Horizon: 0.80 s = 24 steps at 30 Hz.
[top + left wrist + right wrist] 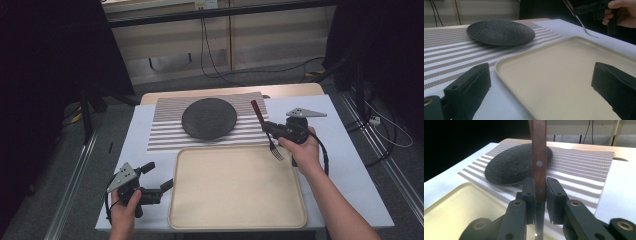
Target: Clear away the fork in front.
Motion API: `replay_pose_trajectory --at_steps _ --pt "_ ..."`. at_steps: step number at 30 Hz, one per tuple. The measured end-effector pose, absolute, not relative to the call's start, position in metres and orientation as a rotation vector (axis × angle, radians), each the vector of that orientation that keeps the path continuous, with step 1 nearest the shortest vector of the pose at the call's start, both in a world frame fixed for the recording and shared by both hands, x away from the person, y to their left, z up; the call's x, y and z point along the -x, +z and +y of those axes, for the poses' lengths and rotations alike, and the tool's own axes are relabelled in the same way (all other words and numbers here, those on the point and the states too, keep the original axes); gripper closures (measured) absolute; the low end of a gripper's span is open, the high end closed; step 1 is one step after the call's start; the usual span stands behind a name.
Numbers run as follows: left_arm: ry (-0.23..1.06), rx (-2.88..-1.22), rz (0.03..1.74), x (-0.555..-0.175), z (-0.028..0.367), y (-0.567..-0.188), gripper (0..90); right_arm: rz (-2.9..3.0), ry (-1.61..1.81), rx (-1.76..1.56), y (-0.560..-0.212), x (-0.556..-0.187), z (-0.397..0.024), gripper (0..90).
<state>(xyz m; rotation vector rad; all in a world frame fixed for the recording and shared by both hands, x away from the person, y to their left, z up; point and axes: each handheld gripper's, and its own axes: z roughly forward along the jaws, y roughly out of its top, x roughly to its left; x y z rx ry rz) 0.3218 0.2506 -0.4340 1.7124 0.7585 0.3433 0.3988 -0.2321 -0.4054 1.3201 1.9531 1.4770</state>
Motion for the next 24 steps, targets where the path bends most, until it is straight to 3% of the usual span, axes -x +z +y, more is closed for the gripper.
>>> replay_pose_trajectory --at_steps 15,24 --pt "0.306 -1.735 0.711 -0.321 0.228 -0.409 2.3 1.941 1.565 -1.214 -0.423 -0.330 -0.211 78.2" --pt "0.288 -1.735 0.693 -0.324 0.203 -0.393 2.5 1.937 1.623 -1.187 -0.423 -0.320 -0.200 78.2"
